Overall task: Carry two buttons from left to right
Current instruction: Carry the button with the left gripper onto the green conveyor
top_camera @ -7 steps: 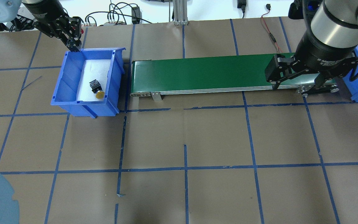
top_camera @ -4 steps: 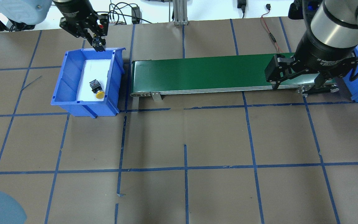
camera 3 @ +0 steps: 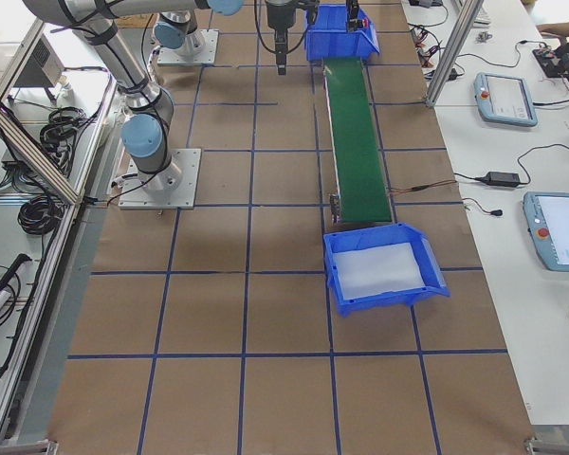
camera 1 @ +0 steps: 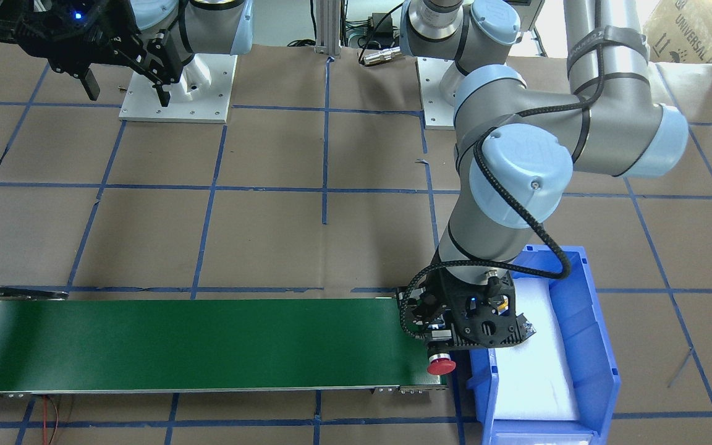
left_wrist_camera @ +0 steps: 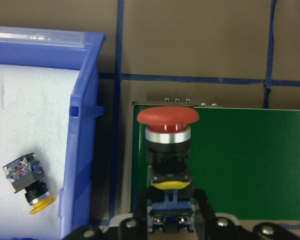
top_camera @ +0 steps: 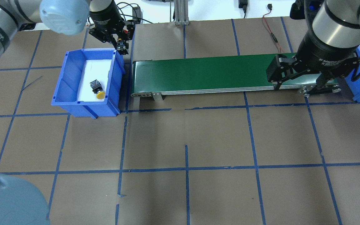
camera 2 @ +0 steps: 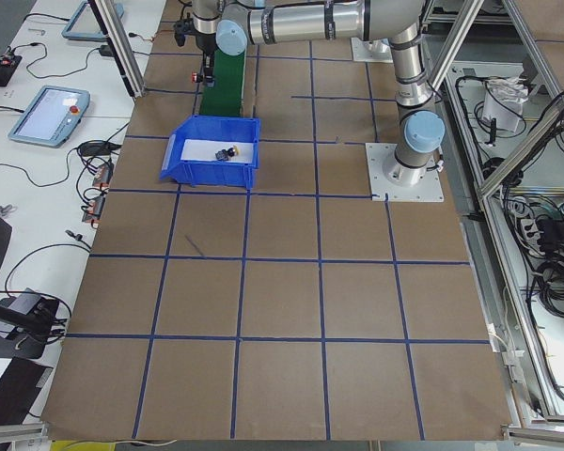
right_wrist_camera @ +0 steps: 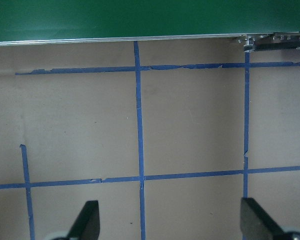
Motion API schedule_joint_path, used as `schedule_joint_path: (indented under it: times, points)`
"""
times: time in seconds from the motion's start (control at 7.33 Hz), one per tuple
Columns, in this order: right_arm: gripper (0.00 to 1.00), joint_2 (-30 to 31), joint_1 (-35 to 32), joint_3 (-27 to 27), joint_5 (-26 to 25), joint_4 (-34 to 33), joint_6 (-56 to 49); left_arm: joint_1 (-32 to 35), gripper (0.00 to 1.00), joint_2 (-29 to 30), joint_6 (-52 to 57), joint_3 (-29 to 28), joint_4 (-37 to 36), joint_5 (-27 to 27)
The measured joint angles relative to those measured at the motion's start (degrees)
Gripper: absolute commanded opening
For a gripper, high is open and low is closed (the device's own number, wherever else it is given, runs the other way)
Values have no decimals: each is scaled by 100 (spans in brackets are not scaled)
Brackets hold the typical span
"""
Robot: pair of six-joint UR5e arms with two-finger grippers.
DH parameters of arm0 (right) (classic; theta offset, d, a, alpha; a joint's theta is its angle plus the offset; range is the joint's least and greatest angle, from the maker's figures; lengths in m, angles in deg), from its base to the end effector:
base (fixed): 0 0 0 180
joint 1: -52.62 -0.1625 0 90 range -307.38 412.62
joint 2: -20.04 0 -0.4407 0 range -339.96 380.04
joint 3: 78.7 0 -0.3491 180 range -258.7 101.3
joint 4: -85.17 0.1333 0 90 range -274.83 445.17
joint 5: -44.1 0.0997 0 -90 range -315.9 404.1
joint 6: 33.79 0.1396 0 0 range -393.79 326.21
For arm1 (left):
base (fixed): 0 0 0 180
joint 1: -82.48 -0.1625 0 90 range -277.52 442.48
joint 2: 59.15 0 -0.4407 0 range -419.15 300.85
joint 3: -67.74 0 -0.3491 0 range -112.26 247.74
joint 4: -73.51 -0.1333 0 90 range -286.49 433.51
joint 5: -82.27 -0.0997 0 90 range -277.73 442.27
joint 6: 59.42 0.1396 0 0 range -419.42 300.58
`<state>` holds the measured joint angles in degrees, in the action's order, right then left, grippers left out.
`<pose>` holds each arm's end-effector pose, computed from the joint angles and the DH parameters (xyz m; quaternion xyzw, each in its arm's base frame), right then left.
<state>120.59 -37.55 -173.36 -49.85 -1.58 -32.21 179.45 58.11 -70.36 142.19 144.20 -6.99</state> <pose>0.1248 -0.3722 0.4970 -0.0131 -0.9991 0.0235 0.0341 -0.2143 -0.6397 0.3582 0.0341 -0.9972 0.0645 0.0167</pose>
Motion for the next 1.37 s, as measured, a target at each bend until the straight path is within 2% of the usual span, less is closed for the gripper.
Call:
schedule_joint_path:
  times: [0.68,1.37]
  points:
    - [100,0,0,-7,4,1,0,354,26,531,-204,12,-421,15]
    - [100,0,0,0,0,0,0,387,27,728,-184,122,-453,231]
